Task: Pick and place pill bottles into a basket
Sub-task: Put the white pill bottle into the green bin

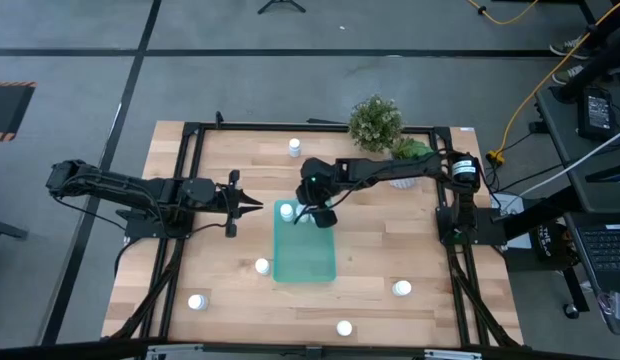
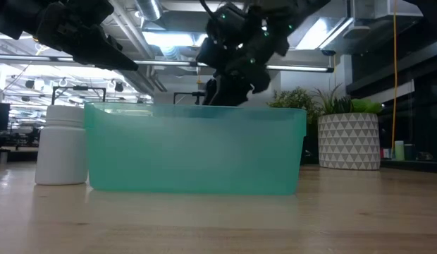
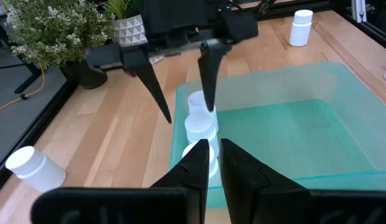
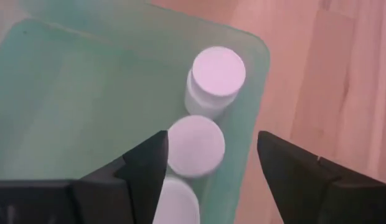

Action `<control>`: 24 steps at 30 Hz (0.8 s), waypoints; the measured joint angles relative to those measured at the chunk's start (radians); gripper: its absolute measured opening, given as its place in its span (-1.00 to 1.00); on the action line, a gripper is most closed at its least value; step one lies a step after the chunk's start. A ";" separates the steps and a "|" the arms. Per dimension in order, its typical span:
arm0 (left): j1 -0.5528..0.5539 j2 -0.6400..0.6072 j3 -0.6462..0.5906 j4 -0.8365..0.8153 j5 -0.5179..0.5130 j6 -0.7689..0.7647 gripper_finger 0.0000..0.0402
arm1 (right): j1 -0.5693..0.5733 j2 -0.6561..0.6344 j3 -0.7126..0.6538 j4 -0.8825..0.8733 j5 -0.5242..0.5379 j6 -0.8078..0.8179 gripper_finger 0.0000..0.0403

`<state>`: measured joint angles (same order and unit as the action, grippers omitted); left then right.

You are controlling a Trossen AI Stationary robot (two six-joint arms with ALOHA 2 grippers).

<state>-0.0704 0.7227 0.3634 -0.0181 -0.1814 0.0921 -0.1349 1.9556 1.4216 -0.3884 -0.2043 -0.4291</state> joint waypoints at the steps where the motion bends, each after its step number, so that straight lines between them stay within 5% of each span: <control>1: 0.000 0.000 0.000 0.000 0.000 0.000 -0.82 | 0.000 0.000 0.023 -0.041 0.001 -0.003 0.23; 7: 0.000 0.000 0.000 -0.008 -0.012 0.000 -0.81 | -0.012 -0.029 0.111 -0.166 0.001 -0.025 -0.01; 18: 0.000 0.000 0.000 -0.040 -0.052 0.000 -0.81 | -0.121 -0.196 0.098 -0.272 0.003 -0.021 -0.94; 24: 0.000 0.000 0.000 -0.039 -0.053 0.000 -0.81 | -0.135 -0.308 -0.105 -0.078 0.004 0.013 -0.93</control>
<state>-0.0701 0.7223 0.3634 -0.0573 -0.2340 0.0921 -0.2703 1.6477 1.3163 -0.4665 -0.2008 -0.4161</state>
